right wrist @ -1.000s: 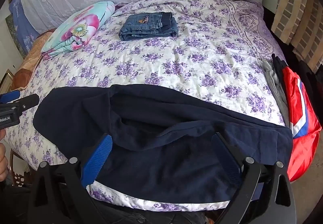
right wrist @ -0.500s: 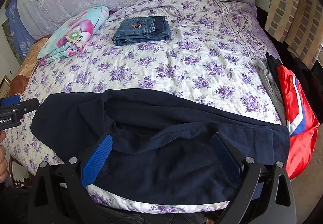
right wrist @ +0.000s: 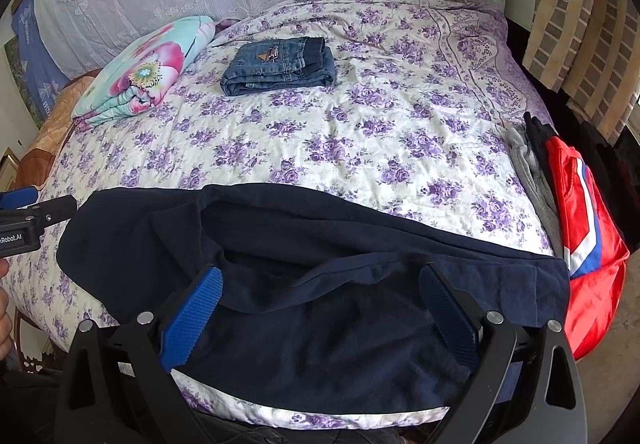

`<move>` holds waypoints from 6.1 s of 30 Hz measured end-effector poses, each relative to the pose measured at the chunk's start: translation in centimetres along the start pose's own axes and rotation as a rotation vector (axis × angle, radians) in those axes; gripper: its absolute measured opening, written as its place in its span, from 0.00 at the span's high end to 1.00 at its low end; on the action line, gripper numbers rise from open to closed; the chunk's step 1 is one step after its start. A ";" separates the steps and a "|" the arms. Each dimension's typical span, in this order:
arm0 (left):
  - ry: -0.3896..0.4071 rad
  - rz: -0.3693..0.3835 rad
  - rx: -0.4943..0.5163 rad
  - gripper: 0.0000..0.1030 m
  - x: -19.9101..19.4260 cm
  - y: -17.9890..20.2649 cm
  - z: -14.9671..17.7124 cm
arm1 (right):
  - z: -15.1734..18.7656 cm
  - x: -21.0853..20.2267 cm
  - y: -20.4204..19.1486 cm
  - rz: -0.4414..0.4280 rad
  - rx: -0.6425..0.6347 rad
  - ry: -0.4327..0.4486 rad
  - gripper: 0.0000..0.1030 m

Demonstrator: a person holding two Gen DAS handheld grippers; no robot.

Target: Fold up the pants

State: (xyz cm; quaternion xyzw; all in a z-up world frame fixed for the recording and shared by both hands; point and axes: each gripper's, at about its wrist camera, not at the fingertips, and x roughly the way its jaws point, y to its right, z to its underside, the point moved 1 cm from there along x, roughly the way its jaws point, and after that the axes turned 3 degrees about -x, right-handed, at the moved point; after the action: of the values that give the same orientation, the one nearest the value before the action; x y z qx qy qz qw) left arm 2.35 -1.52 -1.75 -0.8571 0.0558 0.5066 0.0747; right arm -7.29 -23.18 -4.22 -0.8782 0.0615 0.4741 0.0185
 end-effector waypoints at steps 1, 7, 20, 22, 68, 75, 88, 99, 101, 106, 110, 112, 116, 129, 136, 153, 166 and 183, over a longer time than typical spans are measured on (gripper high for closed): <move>-0.001 -0.001 0.000 0.04 0.0 0.0 0.0 | 0.0 0.0 0.0 0.000 0.000 0.000 0.04; 0.000 0.000 0.000 0.04 0.0 0.0 0.0 | 0.0 0.1 -0.1 0.000 0.001 0.001 0.04; 0.000 0.000 0.002 0.04 0.0 0.0 -0.1 | 0.0 0.2 -0.2 -0.001 -0.001 -0.001 0.04; 0.000 0.000 0.002 0.04 0.0 0.0 -0.2 | -0.1 0.2 -0.3 0.000 0.000 -0.002 0.04; 0.005 -0.011 -0.020 0.04 -0.2 -0.7 -0.1 | -0.4 0.5 -1.3 -0.005 -0.028 -0.002 0.04; 0.005 -0.011 -0.021 0.04 -0.2 -0.8 -0.1 | -0.4 0.5 -1.4 -0.005 -0.028 -0.002 0.04; -0.014 -0.001 -0.039 0.04 0.2 -1.3 0.0 | -0.3 0.8 -1.8 -0.006 -0.036 -0.009 0.04; 0.009 -0.023 -0.131 0.04 0.1 -4.2 0.3 | 0.3 1.4 -1.0 -0.051 0.017 -0.047 0.04; 0.025 -0.033 -0.145 0.04 -0.2 -5.0 0.5 | 0.4 1.6 -0.7 -0.060 0.039 -0.060 0.04; 0.045 -0.046 -0.183 0.04 -0.3 -7.5 1.0 | 0.7 2.4 -0.7 -0.076 0.085 -0.116 0.04; 0.053 -0.054 -0.207 0.04 -0.4 -9.3 1.5 | 0.9 2.7 -1.3 -0.071 0.101 -0.139 0.04; 0.051 -0.053 -0.217 0.04 -0.3 -10.0 1.8 | 0.8 2.6 -1.4 -0.068 0.093 -0.136 0.04; 0.050 -0.052 -0.222 0.04 -0.3 -10.7 2.0 | 0.7 2.4 -2.7 -0.058 0.070 -0.140 0.04; 0.043 -0.036 -0.208 0.04 0.1 -10.8 1.7 | 0.0 1.8 -4.2 -0.028 0.059 -0.136 0.04; 0.036 -0.038 -0.191 0.04 0.5 -10.1 1.2 | -0.2 1.8 -4.1 -0.026 0.065 -0.131 0.04; 0.031 -0.039 -0.157 0.04 0.9 -8.8 0.9 | 0.1 2.2 -3.2 -0.029 0.081 -0.126 0.04; 0.024 -0.033 -0.132 0.04 1.1 -7.9 0.7 | 0.6 2.0 -2.4 -0.030 0.094 -0.131 0.04; -0.064 0.023 -0.178 0.04 4.2 -9.1 0.5 | 0.6 2.4 -1.5 0.035 0.105 -0.145 0.04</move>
State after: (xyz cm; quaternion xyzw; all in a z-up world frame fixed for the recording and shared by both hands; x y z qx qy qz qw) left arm 5.54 7.44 -5.03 -0.8430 0.0181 0.5376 -0.0057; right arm -6.33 -21.82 -6.56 -0.8380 0.1001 0.5329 0.0608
